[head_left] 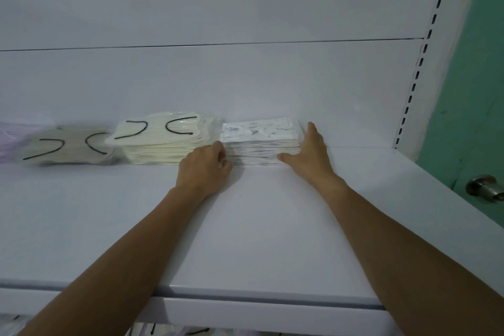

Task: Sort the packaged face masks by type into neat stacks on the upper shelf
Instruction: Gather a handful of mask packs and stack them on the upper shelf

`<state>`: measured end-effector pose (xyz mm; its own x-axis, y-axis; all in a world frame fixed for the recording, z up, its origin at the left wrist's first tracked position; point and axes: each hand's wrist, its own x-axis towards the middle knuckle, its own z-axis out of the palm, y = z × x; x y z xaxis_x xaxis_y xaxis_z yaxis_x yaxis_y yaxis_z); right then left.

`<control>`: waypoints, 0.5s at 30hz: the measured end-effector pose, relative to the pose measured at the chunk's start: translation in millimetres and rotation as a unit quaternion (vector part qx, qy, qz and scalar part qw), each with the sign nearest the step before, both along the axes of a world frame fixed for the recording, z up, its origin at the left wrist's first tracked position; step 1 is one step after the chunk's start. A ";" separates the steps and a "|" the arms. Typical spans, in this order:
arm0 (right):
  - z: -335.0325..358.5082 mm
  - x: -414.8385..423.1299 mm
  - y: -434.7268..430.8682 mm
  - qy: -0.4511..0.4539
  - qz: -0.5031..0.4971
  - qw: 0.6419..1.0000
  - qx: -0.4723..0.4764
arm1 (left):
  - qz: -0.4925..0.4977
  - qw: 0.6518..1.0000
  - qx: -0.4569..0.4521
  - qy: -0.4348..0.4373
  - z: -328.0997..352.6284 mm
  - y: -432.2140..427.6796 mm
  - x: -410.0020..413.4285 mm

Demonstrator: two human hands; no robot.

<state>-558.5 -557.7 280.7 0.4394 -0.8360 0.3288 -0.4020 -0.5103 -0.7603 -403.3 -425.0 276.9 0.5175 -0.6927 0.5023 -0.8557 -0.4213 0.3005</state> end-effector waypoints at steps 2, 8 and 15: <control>0.3 -1.7 -1.5 0.016 -0.005 0.999 0.035 | 0.008 1.000 -0.014 0.010 -0.1 0.1 0.7; 1.8 -6.9 -4.1 0.024 0.008 0.998 0.065 | 0.037 0.999 -0.012 0.016 0.0 3.7 2.3; -2.2 -3.9 -4.2 0.052 -0.029 0.998 -0.002 | 0.022 0.999 0.041 0.007 2.6 3.1 -4.1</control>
